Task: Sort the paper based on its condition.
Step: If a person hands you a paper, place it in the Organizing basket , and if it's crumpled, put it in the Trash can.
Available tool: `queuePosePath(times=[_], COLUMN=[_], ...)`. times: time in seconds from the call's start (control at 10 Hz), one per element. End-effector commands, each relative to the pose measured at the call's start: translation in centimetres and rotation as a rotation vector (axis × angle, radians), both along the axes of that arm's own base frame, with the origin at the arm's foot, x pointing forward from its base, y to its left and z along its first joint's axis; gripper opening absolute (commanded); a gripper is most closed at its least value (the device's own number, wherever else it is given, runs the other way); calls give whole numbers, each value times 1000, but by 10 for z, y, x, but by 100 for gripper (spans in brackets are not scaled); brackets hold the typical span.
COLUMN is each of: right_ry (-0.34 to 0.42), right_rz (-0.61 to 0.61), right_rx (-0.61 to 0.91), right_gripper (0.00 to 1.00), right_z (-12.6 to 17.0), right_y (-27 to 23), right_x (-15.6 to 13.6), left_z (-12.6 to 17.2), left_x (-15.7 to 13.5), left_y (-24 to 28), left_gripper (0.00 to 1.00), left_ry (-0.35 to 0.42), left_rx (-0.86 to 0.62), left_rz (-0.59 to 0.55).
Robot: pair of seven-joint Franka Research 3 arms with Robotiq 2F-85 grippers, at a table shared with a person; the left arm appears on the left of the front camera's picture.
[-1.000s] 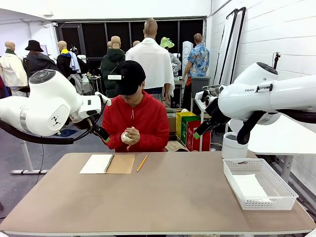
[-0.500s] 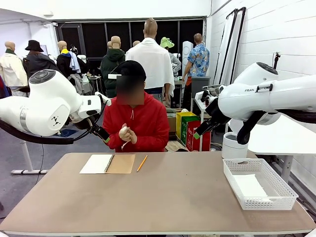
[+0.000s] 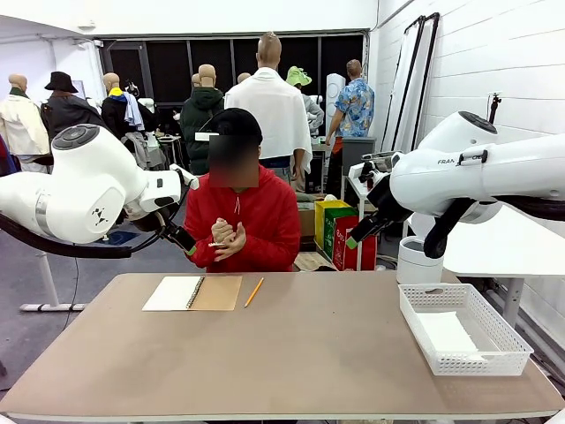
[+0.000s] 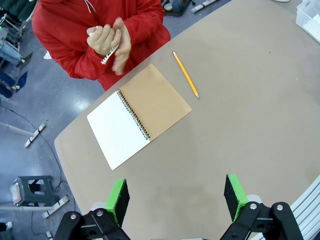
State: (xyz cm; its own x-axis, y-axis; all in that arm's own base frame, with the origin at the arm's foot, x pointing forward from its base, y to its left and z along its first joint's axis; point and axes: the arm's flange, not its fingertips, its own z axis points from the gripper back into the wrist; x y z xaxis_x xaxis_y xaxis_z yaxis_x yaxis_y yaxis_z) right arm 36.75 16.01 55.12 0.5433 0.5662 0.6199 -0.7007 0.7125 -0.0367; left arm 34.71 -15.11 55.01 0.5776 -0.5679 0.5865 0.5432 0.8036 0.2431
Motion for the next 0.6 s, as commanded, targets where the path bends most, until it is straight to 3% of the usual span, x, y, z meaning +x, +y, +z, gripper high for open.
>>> queuePosePath(times=[0.0, 0.5], right_ry=[-2, -2], right_rz=[-2, -2], right_rx=[0, 0], right_gripper=[100, 100], right_z=[0, 0], right_y=[0, 0], right_x=[0, 0], left_z=[0, 0], left_x=[0, 0], left_y=[0, 0], left_gripper=[100, 100], left_ry=[0, 0], left_rx=[0, 0], left_rz=[0, 0])
